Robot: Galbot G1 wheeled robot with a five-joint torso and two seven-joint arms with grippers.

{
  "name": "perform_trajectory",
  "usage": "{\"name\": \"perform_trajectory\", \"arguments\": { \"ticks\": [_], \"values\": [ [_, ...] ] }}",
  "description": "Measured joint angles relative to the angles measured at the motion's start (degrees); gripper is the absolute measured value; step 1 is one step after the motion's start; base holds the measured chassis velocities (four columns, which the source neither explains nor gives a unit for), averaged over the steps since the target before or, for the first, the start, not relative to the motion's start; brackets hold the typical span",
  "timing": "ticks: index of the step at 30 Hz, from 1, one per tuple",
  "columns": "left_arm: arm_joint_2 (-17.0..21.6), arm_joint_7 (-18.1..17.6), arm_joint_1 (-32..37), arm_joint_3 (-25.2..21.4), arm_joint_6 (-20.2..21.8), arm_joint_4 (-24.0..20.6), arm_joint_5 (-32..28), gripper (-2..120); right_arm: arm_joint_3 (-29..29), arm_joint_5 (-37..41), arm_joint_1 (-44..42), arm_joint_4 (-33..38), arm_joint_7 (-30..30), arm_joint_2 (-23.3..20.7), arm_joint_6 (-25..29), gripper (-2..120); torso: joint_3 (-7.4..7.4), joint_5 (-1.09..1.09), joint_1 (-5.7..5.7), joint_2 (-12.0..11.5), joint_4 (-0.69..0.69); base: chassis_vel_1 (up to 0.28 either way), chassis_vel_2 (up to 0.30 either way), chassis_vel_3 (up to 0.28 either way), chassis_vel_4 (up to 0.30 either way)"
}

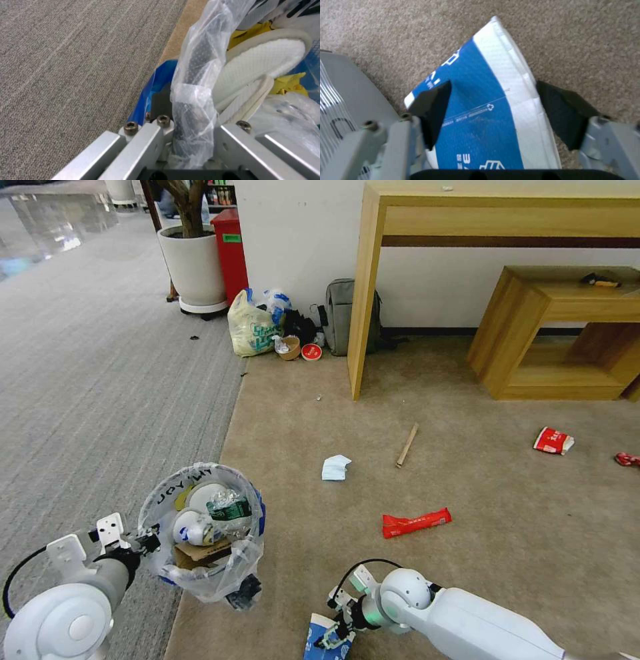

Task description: Pick up the trash bin and place the garbage on the floor into it.

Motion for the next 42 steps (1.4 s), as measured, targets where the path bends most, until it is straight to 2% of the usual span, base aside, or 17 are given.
{"name": "perform_trajectory", "arguments": {
  "ticks": [2,3,4,11,12,13,15,17,30,42],
  "values": [
    [0.0,0.0,0.0,0.0,0.0,0.0,0.0,0,0.1,0.0,-0.1,0.0,0.0,0.0,0.0,56,0.00,0.00,0.00,0.0,0.00,0.000,0.000,0.000,0.000],
    [0.0,0.0,0.0,0.0,0.0,0.0,0.0,0,0.1,-0.1,-0.2,-0.1,0.1,-0.1,0.0,49,0.00,0.00,0.00,0.0,0.00,0.000,0.000,0.000,0.000],
    [0.0,0.0,0.0,0.0,0.0,0.0,0.0,0,0.1,-0.1,-0.2,-0.1,0.1,-0.1,0.0,49,0.00,0.00,0.00,0.0,0.00,0.000,0.000,0.000,0.000],
    [0.1,0.0,0.0,0.0,0.0,0.0,-0.1,0,0.3,-0.3,-0.7,-0.1,0.1,-0.1,0.0,23,0.00,0.00,0.00,0.0,0.00,0.000,0.000,0.000,0.000],
    [0.1,0.0,0.0,0.0,0.0,0.0,-0.1,0,0.3,-0.3,-0.7,-0.1,0.1,-0.1,0.0,23,0.00,0.00,0.00,0.0,0.00,0.000,0.000,0.000,0.000],
    [0.1,0.0,0.0,-0.1,0.0,0.0,-0.2,0,0.3,-0.5,-0.9,-0.1,0.2,-0.1,0.0,13,0.00,0.00,0.00,0.0,0.00,0.000,0.000,0.000,0.000],
    [0.1,0.0,0.0,-0.1,0.0,0.0,-0.2,0,0.4,-0.5,-1.0,-0.2,0.2,-0.1,0.0,10,0.00,0.00,0.00,0.0,0.00,0.000,0.000,0.000,0.000],
    [0.1,0.0,-0.1,-0.1,0.0,0.1,-0.2,0,0.6,-0.6,-1.2,-0.2,0.2,-0.1,0.0,0,0.00,0.01,0.00,0.0,0.00,0.000,0.000,0.000,0.000],
    [0.1,0.0,-0.1,0.0,0.0,0.1,-0.2,0,1.2,-0.9,-1.6,-0.2,0.2,-0.2,0.0,0,0.00,0.01,0.00,0.0,0.01,0.000,0.000,0.000,0.000],
    [0.0,0.1,-0.2,0.2,0.0,-0.1,-0.1,0,5.8,-1.2,-1.9,1.9,-0.2,-1.2,-0.1,0,0.00,0.00,0.00,0.0,0.01,0.000,0.000,0.000,0.000]
  ]
}}
